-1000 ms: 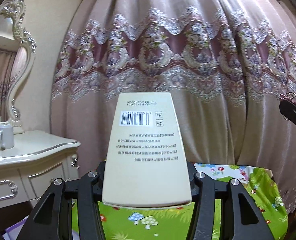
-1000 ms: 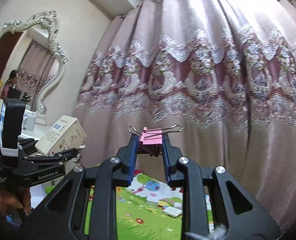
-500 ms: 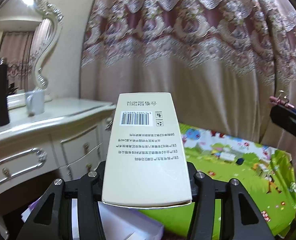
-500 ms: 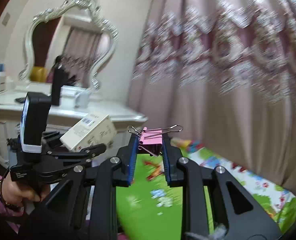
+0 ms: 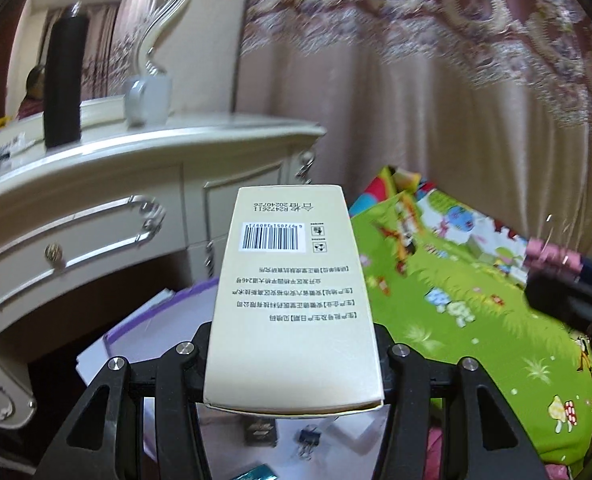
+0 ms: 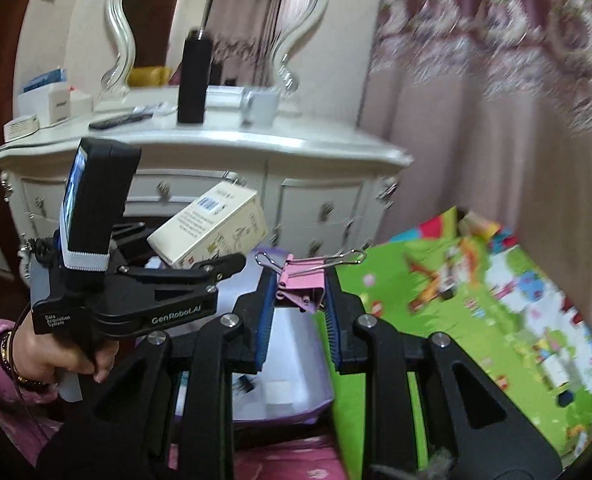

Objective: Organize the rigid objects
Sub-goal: 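Lift the beige box and pink clip and carry them to the storage box, then open both tools to release the beige box and pink clip into the storage box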

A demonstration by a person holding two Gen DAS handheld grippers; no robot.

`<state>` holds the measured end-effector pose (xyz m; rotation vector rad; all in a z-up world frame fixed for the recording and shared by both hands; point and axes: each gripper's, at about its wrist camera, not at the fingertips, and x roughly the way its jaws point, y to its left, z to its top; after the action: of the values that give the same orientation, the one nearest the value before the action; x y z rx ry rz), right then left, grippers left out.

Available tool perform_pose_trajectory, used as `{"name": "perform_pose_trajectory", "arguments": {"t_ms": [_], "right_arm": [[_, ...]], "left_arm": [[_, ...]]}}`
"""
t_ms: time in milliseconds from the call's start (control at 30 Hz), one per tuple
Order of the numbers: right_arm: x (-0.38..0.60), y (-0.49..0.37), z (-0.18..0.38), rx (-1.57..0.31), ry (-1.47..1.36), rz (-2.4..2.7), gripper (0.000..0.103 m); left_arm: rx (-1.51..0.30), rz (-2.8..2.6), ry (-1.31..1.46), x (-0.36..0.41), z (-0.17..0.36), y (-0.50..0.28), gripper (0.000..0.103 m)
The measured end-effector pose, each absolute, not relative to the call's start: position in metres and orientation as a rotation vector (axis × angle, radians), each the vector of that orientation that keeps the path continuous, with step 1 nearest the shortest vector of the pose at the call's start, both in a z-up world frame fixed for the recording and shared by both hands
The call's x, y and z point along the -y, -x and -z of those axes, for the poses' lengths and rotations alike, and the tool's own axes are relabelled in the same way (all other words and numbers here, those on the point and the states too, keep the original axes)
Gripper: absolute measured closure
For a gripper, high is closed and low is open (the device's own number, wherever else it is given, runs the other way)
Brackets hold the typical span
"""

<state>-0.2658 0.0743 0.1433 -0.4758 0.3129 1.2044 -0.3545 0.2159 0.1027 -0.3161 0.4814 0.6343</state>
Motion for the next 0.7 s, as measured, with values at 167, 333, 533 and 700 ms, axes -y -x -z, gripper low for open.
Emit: {"name": "perform_pose_trajectory", "arguments": {"t_ms": [167,333,533,700], "right_arm": [[-0.106,0.259,-0.108,-0.457,0.543,-1.263,0.076],[-0.132,0.259,-0.076,-0.548,0.614,-1.299,0.076],[-0.150,0.263,-0.052,-0.603,0.651,-1.331,0.076],[-0.159,0.264,-0.039,-0.621,0.666,-1.352,0.076]], "left_arm": [[-0.556,-0.668,0.372,-0.235,-0.080,0.357,0.050],[-0.613,-0.695,0.428,-0.252,-0.061,0.360,0.050],[-0.676,-0.725,0.447,-0.264,-0.047,0.362,0.050],[-0.708,-0.754,0.458,-0.274,-0.039,0.359,0.050]]}}
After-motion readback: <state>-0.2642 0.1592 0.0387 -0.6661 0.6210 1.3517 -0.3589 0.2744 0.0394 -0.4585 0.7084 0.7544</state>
